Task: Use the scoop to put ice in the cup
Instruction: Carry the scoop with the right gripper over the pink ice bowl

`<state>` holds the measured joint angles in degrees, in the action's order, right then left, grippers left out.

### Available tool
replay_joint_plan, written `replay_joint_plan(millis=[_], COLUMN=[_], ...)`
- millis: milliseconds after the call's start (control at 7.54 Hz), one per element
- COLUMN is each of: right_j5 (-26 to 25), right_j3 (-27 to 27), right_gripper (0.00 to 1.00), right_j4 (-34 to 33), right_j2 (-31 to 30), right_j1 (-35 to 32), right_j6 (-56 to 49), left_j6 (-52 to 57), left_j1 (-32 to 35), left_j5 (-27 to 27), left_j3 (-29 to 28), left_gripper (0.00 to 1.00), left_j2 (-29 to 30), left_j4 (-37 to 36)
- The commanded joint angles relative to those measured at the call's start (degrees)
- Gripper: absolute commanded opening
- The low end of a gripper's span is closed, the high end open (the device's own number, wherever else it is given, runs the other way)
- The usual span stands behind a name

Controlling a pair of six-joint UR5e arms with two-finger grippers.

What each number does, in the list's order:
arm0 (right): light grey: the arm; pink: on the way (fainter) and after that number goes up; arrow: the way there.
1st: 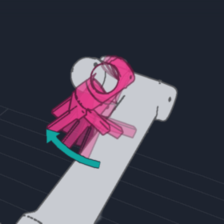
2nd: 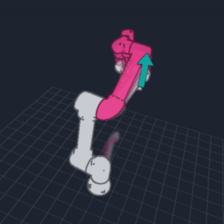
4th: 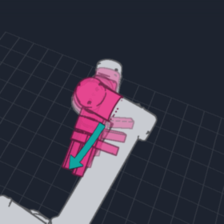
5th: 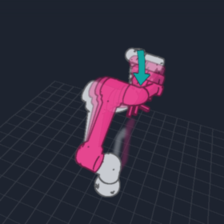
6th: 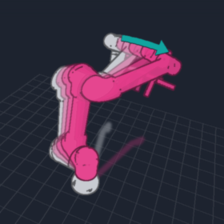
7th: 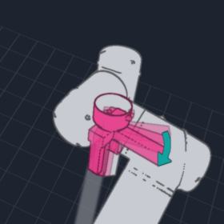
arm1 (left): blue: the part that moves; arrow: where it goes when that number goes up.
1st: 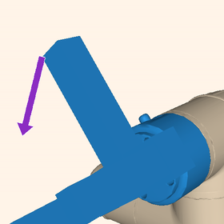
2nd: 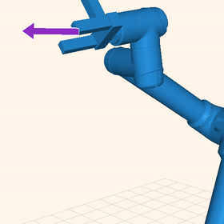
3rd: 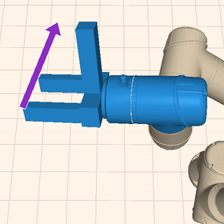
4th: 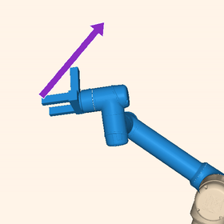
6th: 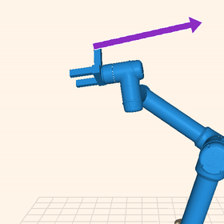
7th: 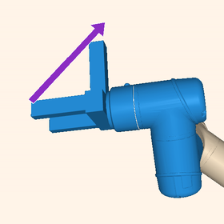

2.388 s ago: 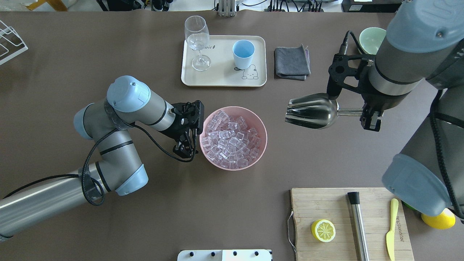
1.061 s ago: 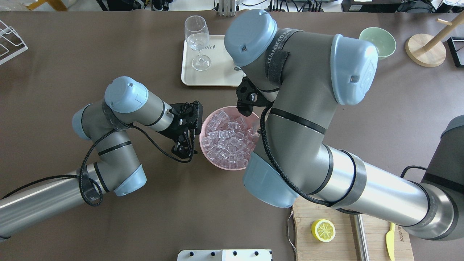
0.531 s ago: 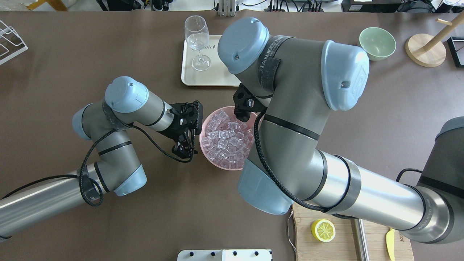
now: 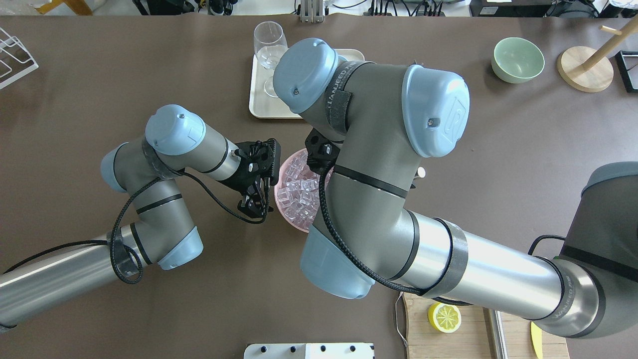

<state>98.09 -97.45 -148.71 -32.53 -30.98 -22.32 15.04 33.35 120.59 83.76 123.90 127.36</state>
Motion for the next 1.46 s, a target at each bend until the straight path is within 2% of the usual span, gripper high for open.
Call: replay_joint_plan(millis=[0,265,398,663,796,1327], right_j5=[-0.6,-0.7,-0.7,-0.4,-0.3,0.0], right_j3=[3.8,2.7,0.4,-7.6,-9.2,-9.6], right_gripper=[0.00,0.00,0.00,0.00,0.00,0.00], right_j4=[5.8,9.7,11.5,16.8,19.6,30.4], right_j2=[0.5,-1.6,-3.7,-10.9,-13.1,-17.4], right_j1=[0.0,0.0,0.0,0.0,0.0,0.1], right_j6=[0.2,1.1,1.7,3.3,3.5,9.0], left_j6=[0.0,0.0,-0.1,-0.2,-1.4,-1.9], left_j1=[0.0,0.0,-0.3,-0.9,-0.9,-0.9], left_j5=[0.0,0.0,-0.1,-1.3,-1.3,-1.3], left_j3=[0.1,0.1,0.1,-0.1,-0.2,-0.2], left_gripper=[0.99,0.99,0.99,0.99,0.99,0.99], left_j2=[0.0,0.1,0.3,1.1,1.3,0.9], left_j4=[0.0,0.0,0.0,-0.4,-0.4,-0.3])
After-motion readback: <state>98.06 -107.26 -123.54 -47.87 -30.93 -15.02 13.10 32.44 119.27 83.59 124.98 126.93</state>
